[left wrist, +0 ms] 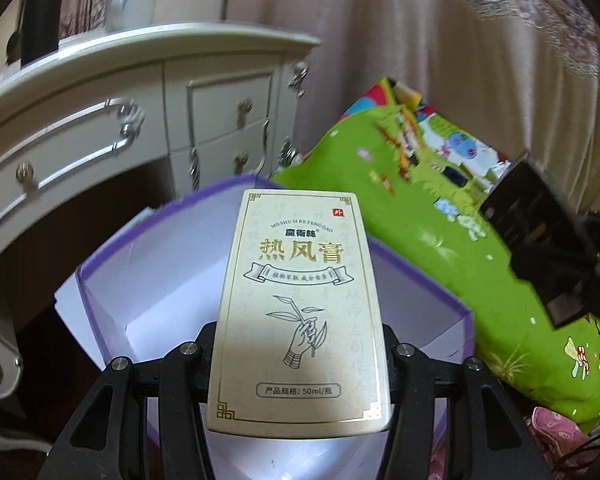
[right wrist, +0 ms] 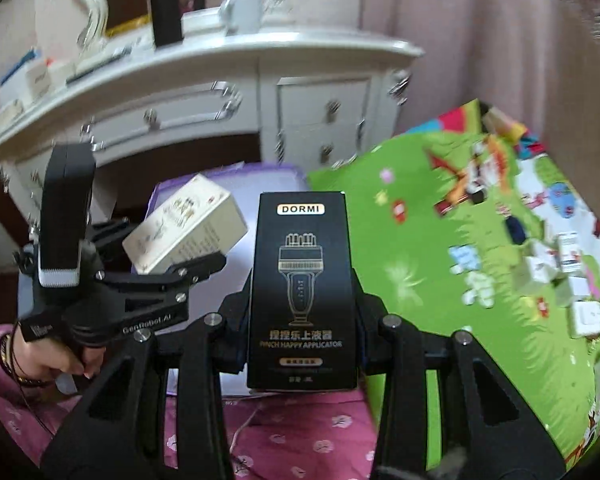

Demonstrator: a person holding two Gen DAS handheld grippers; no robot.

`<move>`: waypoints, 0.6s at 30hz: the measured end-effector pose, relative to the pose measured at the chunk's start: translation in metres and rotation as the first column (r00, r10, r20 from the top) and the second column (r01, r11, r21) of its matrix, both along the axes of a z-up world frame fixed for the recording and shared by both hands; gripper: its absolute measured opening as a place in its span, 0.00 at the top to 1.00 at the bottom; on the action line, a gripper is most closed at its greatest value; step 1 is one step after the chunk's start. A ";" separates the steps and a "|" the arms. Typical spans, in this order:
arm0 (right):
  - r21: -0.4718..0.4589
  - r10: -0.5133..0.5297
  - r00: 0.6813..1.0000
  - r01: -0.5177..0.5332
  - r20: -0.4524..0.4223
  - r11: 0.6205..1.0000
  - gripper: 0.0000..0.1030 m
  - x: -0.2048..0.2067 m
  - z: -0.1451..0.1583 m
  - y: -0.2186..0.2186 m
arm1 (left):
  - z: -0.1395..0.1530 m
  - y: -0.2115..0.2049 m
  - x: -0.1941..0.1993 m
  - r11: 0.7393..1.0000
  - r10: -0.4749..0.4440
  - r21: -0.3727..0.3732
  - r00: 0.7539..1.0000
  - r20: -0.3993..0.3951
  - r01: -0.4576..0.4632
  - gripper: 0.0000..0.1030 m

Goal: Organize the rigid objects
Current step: 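Carry both held boxes up and over to the purple-rimmed storage box, then open both tools to drop the boxes into the storage box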

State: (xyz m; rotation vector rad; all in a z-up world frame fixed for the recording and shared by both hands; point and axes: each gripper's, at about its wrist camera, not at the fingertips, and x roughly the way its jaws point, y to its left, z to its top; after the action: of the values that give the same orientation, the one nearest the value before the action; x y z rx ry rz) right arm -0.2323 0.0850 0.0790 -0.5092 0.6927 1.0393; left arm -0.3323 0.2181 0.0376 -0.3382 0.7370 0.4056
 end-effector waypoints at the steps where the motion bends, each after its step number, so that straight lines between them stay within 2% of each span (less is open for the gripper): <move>1: -0.012 0.009 1.000 -0.009 -0.004 1.000 0.58 -0.001 -0.003 0.004 | -0.003 0.002 -0.001 1.000 0.004 -0.006 1.000 -0.009 -0.004 0.49; 7: -0.086 0.063 0.998 -0.064 -0.019 0.994 0.58 -0.007 -0.028 0.025 | -0.017 0.013 -0.008 0.999 0.037 -0.026 0.998 -0.055 -0.038 0.49; 17: -0.101 0.134 0.989 -0.140 -0.062 0.985 0.57 -0.023 -0.048 0.034 | -0.024 0.027 -0.016 0.993 0.117 -0.002 0.988 -0.098 -0.117 0.48; 18: -0.099 0.136 0.989 -0.142 -0.063 0.985 0.53 -0.023 -0.049 0.035 | -0.023 0.027 -0.016 0.991 0.134 0.011 0.985 -0.108 -0.133 0.40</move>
State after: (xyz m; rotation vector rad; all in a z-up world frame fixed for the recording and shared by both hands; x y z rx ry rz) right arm -0.2555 0.1196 0.0304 -0.6270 0.7717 1.1566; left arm -0.3485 0.2453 0.0149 -0.3655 0.8219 0.5553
